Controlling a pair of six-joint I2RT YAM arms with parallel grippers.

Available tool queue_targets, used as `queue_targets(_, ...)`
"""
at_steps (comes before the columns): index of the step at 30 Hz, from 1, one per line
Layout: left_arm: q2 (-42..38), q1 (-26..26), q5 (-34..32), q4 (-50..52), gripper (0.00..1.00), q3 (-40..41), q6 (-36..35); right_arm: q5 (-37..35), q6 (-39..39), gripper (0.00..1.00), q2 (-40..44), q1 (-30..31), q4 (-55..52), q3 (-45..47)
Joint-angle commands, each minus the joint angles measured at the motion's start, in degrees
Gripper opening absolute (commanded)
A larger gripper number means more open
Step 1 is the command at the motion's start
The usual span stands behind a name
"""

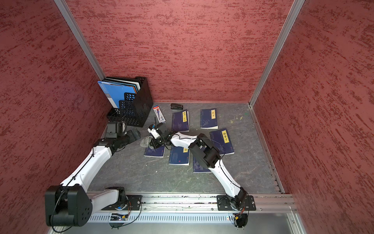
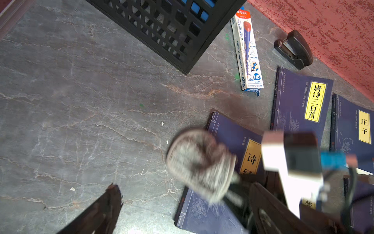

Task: Wipe the cover of the book
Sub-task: Wipe the dirt from the cover of the book.

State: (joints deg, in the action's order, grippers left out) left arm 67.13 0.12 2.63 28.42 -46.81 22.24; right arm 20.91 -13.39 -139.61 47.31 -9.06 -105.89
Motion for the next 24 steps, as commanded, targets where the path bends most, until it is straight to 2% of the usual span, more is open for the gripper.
queue_targets(1,-0.99,0.41,0.00,-0.25,1.00,0.38,-0.08,-3.71,1.30,0.07,-4.98,-1.10,-8.85,-4.27)
queue_targets(4,-1.39,0.41,-0.26,-0.08,1.00,0.34,-0.07,-2.37,1.71,0.07,-3.68,-0.45,-9.00,-3.23)
queue_targets(15,0.39,0.41,0.09,-1.17,1.00,-0.19,0.24,-0.40,-0.58,0.07,7.00,6.05,-2.04,13.66)
queue_targets(24,0.28,0.41,-0.02,-1.25,1.00,0.13,0.17,0.26,-2.27,0.07,7.53,7.18,-0.50,14.84)
